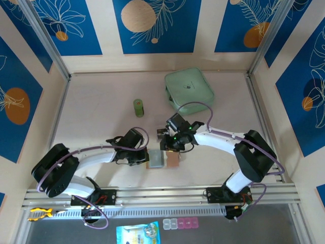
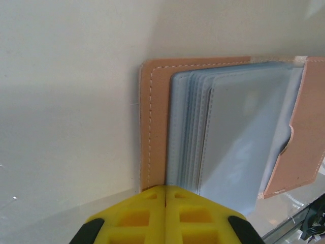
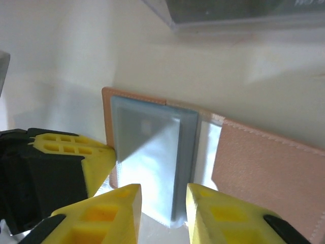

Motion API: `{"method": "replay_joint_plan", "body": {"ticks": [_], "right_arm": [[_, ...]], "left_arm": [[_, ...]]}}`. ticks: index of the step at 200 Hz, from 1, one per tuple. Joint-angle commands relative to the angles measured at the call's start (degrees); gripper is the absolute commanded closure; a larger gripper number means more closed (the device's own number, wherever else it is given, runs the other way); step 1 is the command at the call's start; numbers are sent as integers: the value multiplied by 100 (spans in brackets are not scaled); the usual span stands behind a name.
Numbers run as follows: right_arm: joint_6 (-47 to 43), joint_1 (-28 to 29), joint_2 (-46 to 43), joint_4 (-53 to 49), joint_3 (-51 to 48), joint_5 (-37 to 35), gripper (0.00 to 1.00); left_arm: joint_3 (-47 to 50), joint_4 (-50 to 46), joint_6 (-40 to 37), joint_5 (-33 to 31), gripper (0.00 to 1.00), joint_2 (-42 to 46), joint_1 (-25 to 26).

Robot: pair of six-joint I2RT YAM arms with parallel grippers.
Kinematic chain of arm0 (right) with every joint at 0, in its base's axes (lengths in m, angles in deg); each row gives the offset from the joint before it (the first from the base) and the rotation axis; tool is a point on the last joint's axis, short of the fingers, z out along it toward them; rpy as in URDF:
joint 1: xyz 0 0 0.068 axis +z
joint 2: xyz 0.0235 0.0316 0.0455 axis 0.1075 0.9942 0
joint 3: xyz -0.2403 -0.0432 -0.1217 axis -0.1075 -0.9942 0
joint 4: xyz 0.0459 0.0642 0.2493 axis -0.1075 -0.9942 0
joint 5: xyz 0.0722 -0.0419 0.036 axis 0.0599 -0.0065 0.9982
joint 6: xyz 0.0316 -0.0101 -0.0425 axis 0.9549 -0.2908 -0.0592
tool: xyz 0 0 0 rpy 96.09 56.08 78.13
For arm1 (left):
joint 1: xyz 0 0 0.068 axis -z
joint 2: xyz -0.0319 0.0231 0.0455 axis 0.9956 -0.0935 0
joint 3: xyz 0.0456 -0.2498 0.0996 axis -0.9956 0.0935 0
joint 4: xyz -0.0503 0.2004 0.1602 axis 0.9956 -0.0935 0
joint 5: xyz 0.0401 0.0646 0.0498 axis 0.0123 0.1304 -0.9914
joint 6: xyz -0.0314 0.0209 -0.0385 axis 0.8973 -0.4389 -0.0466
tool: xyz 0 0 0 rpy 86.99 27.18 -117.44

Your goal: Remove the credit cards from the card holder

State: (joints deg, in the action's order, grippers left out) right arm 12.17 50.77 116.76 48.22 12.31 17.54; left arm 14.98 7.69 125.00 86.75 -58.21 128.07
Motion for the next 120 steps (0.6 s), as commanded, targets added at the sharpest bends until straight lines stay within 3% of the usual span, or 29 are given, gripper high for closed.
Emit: {"method": "replay_joint_plan", "body": {"ticks": [1,62,120], "right_arm": [[259,57,-117,442,-186,559,65],[507,232,356,991,-269,1058,66],[492,358,709,953,-121,877,67]], "left_arm": [[-1,-240,-12,-178,97,-19,52],[35,-304,-57,-229,98,-74,51],[-51,-554,-157,-390,98,-53,46]]}}
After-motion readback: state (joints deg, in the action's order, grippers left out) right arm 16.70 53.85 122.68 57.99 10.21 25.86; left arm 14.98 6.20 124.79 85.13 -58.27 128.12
